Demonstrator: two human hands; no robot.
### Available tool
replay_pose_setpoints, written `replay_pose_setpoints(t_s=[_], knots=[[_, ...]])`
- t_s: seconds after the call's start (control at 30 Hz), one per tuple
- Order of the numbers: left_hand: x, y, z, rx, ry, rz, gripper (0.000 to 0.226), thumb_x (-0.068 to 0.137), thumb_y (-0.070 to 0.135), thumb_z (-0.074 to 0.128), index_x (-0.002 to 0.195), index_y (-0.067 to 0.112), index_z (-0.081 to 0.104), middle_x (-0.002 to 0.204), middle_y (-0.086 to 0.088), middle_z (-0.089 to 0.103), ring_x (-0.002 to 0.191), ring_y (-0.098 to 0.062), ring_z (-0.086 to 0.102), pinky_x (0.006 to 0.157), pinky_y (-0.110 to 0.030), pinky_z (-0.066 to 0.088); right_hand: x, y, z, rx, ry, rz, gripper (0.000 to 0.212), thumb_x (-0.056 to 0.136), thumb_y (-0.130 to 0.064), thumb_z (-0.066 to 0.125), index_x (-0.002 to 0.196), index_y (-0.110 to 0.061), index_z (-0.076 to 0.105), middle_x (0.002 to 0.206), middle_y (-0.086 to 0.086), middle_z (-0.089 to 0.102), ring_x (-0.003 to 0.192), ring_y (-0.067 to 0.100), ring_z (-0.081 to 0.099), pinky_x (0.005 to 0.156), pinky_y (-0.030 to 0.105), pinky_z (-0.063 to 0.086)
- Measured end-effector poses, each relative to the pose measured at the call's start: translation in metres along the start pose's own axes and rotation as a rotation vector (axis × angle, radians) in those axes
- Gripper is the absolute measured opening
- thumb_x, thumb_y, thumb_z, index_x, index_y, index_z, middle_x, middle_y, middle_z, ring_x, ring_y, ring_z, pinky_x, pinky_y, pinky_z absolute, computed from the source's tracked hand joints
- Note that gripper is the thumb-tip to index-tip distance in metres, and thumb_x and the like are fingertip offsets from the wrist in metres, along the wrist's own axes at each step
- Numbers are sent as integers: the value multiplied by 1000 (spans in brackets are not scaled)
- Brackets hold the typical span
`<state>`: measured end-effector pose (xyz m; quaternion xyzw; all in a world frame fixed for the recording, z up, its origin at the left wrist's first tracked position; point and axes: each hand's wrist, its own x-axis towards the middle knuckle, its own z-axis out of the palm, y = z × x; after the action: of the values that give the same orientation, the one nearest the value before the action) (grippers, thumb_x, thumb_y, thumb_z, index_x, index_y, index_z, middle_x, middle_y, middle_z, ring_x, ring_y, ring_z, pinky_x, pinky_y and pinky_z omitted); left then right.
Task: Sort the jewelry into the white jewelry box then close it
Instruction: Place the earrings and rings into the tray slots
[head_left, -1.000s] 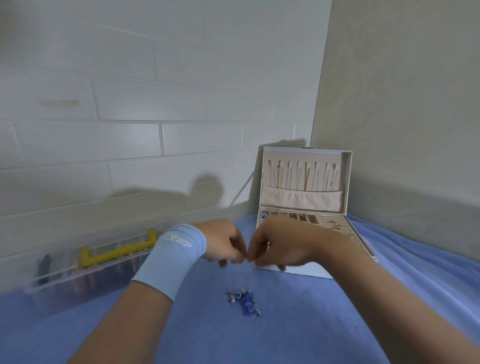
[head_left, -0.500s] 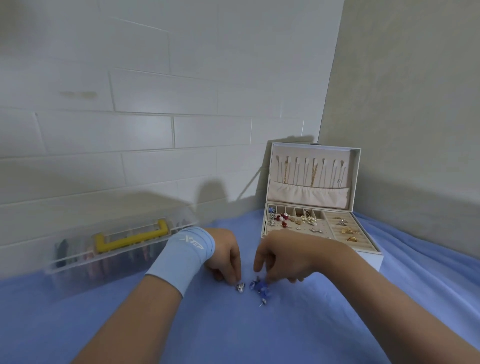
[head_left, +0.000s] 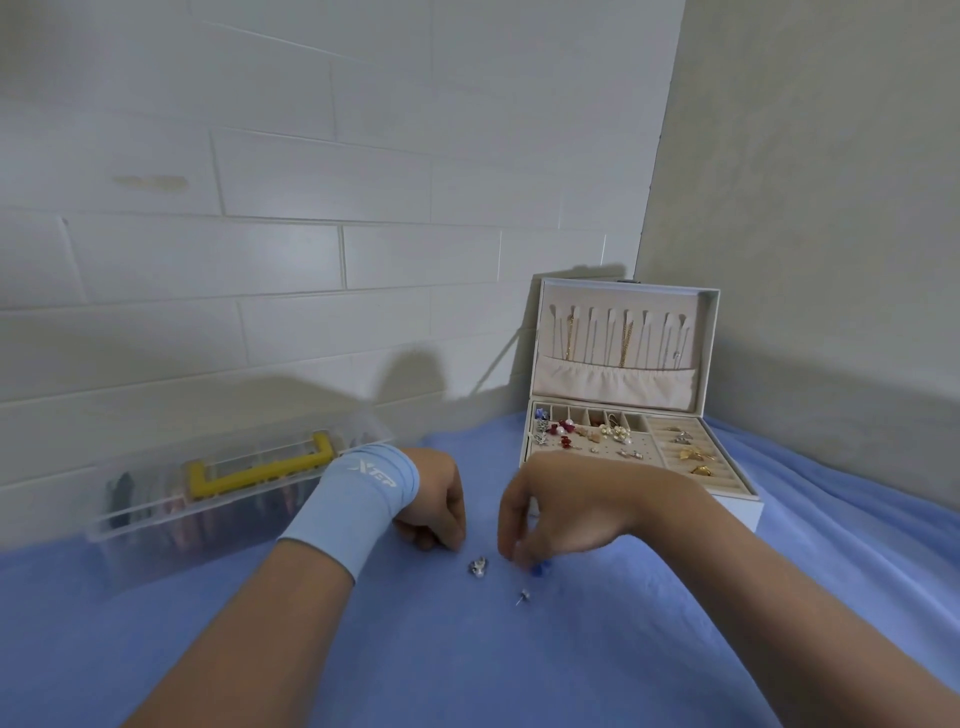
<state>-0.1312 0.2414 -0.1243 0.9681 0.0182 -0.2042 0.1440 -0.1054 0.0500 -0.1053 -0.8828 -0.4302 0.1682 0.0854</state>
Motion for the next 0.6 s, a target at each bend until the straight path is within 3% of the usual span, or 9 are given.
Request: replay_pose_setpoints(t_s=[0.1, 0.17, 0.33, 0.47, 0.6], knots=[[-2, -1, -2, -96, 5, 22, 8, 91, 16, 64, 85, 18, 69, 70, 8, 71, 57, -5, 65, 51, -16, 50, 0, -7, 6, -53, -122, -21, 21, 79, -28, 84, 99, -30, 79, 85, -19, 71, 82, 1, 65, 70, 16, 49], [-3, -1, -3, -139, 31, 52, 10, 93, 14, 60, 86, 18, 64, 75, 9, 72, 60, -7, 66, 52, -17, 50, 2, -7, 8, -65, -119, -11, 19, 78, -27, 85, 97, -29, 80, 75, -22, 67, 73, -2, 60, 64, 15, 45], [-5, 4, -5, -149, 147, 147, 7, 90, 20, 63, 92, 25, 66, 76, 13, 69, 62, -5, 64, 56, -18, 48, -2, 3, 0, 50, -84, -33, 12, 84, -20, 75, 94, -26, 78, 92, -5, 77, 56, 5, 61, 60, 17, 47], [-7, 11, -5, -236, 232, 227, 11, 91, 25, 63, 96, 24, 72, 81, 13, 68, 62, -2, 63, 56, -16, 47, -5, 17, -14, 171, 113, -23, 8, 85, -15, 74, 89, -22, 75, 87, 1, 77, 51, 13, 67, 59, 13, 47], [-4, 27, -7, -441, 353, 291, 13, 95, 29, 61, 93, 24, 73, 83, 12, 69, 63, -4, 61, 59, -20, 47, -8, 32, -31, 324, 384, -15, 11, 82, -6, 77, 82, -17, 77, 80, 7, 76, 43, 15, 60, 54, 28, 52]])
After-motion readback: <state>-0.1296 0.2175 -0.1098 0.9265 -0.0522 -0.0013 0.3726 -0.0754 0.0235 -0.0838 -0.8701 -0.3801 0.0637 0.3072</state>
